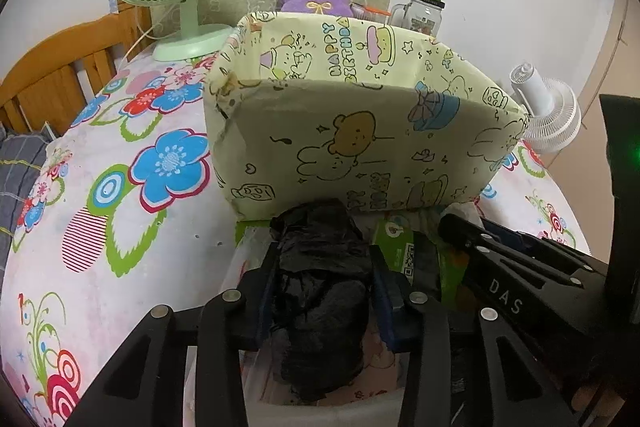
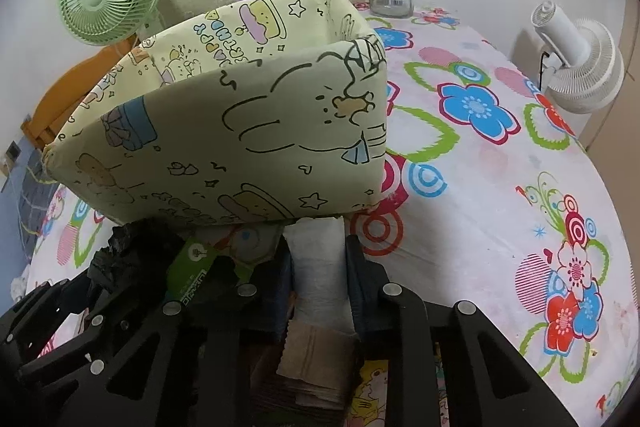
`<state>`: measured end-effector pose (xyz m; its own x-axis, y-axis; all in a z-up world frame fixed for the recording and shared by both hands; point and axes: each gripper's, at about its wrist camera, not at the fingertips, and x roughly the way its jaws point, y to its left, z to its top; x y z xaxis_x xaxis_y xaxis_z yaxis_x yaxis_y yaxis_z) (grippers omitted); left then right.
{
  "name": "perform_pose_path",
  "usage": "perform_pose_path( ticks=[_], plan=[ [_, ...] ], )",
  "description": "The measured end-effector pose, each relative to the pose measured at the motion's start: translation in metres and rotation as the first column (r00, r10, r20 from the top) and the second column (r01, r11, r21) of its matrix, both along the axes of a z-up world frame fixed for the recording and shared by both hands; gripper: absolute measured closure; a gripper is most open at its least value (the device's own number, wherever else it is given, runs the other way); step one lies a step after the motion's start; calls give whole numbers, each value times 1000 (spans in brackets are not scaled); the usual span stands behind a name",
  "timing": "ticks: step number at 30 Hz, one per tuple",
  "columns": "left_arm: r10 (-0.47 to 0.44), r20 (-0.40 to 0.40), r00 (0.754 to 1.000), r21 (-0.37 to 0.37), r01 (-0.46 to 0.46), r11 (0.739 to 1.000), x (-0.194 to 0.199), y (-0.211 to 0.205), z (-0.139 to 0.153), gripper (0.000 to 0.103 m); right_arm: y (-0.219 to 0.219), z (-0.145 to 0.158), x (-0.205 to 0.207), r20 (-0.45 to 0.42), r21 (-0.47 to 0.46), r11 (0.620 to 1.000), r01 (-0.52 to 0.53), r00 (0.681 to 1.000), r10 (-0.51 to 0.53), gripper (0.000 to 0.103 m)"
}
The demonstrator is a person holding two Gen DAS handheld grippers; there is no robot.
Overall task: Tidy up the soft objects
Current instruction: 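Close the right tool on the white roll with brown cloth while the left tool lifts the black bundle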
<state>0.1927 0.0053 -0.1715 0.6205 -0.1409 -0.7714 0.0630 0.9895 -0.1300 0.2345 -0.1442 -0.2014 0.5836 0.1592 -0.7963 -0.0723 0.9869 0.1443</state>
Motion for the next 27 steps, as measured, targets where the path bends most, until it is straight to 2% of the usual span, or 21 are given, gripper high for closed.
perform_pose_path(
  ticks=[12, 27],
  plan=[
    [14, 72, 997, 16, -15, 1000, -14, 1, 27, 63, 1, 40, -24, 113, 14, 1000, -5, 994, 4, 78],
    [18, 195, 981, 23, -23, 999, -46, -7, 76, 63, -3, 102, -68, 258, 15, 1000, -24, 966, 19, 78]
  ],
)
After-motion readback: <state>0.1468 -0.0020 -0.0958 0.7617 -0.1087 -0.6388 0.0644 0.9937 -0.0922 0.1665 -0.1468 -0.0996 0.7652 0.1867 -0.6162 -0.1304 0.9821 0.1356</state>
